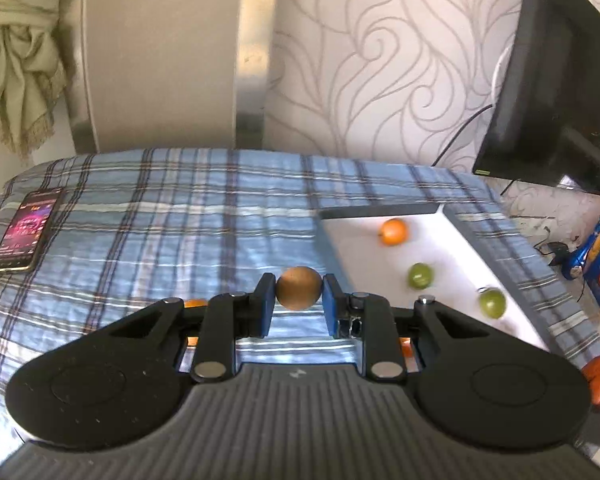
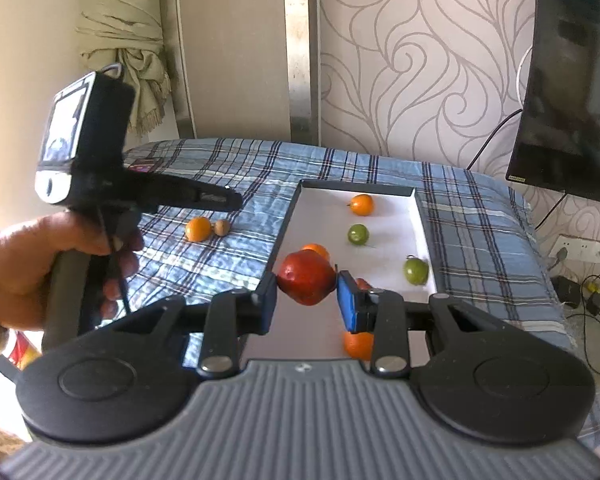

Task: Organize fruits
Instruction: 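Carry the kiwi in the left gripper and apple in the right gripper over the tray, then open the left gripper to drop the kiwi into the tray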

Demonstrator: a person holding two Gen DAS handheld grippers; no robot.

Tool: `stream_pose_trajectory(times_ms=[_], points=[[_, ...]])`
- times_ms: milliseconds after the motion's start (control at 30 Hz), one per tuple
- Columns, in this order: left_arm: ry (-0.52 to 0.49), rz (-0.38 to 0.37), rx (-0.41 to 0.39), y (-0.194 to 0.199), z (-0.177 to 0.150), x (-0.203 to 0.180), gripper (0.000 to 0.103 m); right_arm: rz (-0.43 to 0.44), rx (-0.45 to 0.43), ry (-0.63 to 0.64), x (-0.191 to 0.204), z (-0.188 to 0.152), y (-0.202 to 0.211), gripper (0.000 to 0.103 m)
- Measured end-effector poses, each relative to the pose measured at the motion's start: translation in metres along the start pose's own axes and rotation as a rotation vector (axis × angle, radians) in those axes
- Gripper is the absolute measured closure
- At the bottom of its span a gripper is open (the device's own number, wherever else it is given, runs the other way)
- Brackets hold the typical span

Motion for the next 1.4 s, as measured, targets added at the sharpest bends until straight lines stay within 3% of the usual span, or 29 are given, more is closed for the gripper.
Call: stream_pose_trajectory(times_ms=[300,933,1400], points=[[-0.033,-0.006,-0.003,0.001,-0.006,-0.038,0.074,0.010,-0.012,-0.001,-0.016,-0.008,0.009,0.067],[-0.093,-0.038,-0.013,-0.024,0.007,-0.071,0.074,-0.031,-0.031,-0.023,-0.024,-0.015,0.020,0.067],[-0.134,-0.021,0.013,-0.047,0.008,-0.080,0.073,-0.046,-0.019,-0.042,-0.024,-0.016,0.016,0.067]])
Point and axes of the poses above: each gripper's, at about its wrist camera, not at the fingertips, and y roughly against the way its jaws point, x to its left, z to its top, the point moved 1 cm from there along -y, roughly the way its jaws point, and after that the axes turned 5 degrees about z, right-handed, at the moved point
